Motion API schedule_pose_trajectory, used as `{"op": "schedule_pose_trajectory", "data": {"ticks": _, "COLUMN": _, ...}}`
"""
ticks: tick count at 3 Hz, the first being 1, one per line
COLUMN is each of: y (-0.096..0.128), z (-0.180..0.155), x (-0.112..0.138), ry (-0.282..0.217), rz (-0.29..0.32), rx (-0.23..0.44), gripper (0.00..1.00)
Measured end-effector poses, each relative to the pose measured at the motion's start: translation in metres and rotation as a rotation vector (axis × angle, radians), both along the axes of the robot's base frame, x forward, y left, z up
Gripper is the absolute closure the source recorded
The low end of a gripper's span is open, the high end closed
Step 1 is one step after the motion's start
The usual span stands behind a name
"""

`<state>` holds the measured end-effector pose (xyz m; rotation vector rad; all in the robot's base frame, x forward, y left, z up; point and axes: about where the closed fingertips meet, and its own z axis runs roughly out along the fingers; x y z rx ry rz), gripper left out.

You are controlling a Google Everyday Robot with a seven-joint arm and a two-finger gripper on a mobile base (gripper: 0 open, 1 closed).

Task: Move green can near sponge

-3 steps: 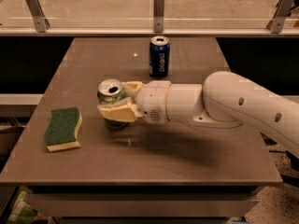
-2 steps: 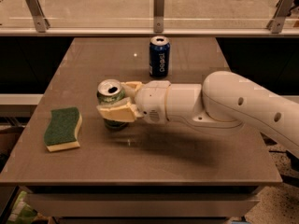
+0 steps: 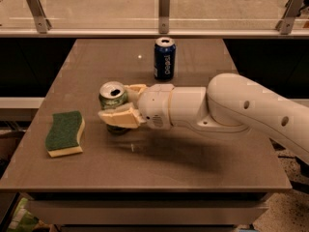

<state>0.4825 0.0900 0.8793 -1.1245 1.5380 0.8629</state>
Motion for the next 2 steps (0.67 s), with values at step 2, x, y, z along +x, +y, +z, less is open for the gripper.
{"op": "schedule_pose_trajectory", "data": {"ticks": 2, "y": 0.0020, "z": 0.0009, "x": -0.0011, "ry": -0.002, "rz": 0.004, "rx": -0.001, "gripper": 0.00}}
